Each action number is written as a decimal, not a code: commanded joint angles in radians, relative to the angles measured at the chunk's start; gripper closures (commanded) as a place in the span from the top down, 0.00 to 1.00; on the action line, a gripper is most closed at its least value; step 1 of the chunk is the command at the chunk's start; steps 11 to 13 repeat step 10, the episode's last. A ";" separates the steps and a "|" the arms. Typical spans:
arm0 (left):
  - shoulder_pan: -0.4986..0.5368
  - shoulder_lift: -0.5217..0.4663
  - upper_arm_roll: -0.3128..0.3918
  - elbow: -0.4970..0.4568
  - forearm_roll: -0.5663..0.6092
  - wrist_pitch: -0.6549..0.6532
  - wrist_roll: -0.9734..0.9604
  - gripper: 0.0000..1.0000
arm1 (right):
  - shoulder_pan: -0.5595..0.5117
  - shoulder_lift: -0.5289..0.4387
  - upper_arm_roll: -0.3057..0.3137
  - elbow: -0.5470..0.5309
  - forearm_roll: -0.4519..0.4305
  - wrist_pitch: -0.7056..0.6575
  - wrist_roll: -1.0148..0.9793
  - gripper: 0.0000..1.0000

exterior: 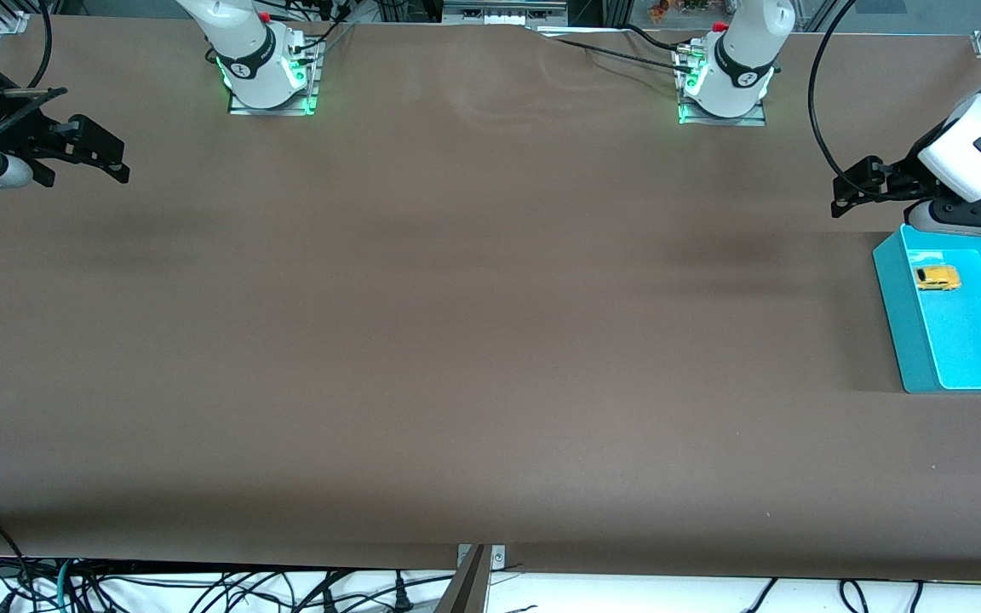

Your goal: Wind and store yellow beetle car

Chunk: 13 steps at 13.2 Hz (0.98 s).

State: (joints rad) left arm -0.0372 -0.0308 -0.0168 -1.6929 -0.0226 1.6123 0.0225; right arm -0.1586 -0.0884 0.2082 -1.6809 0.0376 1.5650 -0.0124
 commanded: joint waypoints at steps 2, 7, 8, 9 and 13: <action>-0.007 0.014 0.001 0.032 0.007 -0.025 -0.013 1.00 | -0.003 0.004 -0.006 0.024 0.002 -0.036 -0.017 1.00; -0.007 0.014 0.001 0.032 0.009 -0.025 -0.012 1.00 | -0.003 0.002 -0.001 0.027 0.002 -0.036 -0.017 1.00; -0.007 0.014 0.000 0.033 0.010 -0.025 -0.012 1.00 | -0.003 0.002 0.000 0.026 0.004 -0.036 -0.014 1.00; -0.007 0.014 -0.002 0.032 0.010 -0.025 -0.012 1.00 | -0.003 0.002 0.000 0.027 0.002 -0.036 -0.015 1.00; -0.007 0.014 0.000 0.032 0.010 -0.025 -0.012 1.00 | -0.003 0.002 0.000 0.026 0.002 -0.036 -0.015 1.00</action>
